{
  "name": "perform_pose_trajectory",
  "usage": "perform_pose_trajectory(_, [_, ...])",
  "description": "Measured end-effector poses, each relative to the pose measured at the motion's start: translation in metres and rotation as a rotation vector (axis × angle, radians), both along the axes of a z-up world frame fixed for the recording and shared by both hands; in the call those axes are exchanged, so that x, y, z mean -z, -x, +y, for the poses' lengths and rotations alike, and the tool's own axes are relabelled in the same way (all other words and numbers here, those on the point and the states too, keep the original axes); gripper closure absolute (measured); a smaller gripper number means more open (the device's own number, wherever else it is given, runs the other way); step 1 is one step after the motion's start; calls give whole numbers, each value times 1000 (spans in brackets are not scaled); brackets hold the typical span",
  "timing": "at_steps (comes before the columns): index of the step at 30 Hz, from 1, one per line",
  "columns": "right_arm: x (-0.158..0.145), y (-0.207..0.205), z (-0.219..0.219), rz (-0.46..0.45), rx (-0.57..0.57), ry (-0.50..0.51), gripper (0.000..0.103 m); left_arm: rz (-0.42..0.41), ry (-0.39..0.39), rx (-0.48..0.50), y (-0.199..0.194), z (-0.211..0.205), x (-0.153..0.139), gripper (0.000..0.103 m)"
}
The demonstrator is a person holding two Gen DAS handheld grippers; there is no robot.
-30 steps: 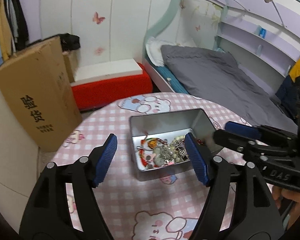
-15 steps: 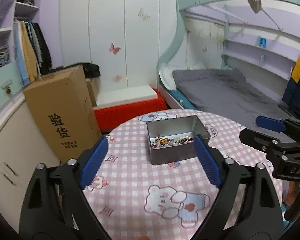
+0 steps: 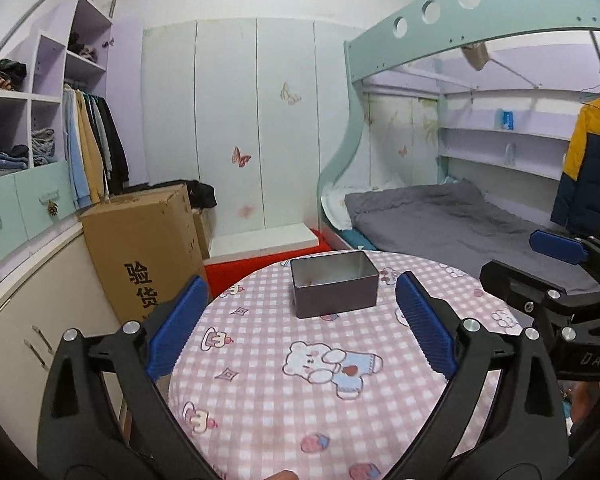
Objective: Organize jewelry
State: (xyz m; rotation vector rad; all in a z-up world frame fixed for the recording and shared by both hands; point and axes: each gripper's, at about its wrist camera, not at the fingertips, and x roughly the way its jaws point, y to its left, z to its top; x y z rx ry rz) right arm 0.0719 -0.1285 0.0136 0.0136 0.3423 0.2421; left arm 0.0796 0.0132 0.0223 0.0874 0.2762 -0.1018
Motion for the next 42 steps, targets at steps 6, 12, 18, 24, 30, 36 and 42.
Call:
perform_pose_trajectory(6, [-2,46,4,-80,43,25,9,-46,27,-9,43,4,-2,9])
perform_pose_trajectory(12, [-6,82,2,-140,83,42,9,-95,14,-8,81,0,-5,8])
perform_pose_trajectory(18, [-5,107,3,-179,118,69,8,-117,3,-11,103,-4,-4,8])
perform_pose_trajectory(24, [-8,130,6,-231,149,115,8,-144,13,-6,119,-3,-10,8])
perform_pose_trajectory(30, [-9,139,5,-253,151,102,8,-167,31,-8,128,-3,-12,8])
perform_pose_trajectory(36, [-10,144,5,-272,162,109,8,-178,36,-11,132,-3,-13,8])
perform_pose_trajectory(42, [-9,150,5,-287,169,108,8,-194,49,-6,138,-1,-13,8])
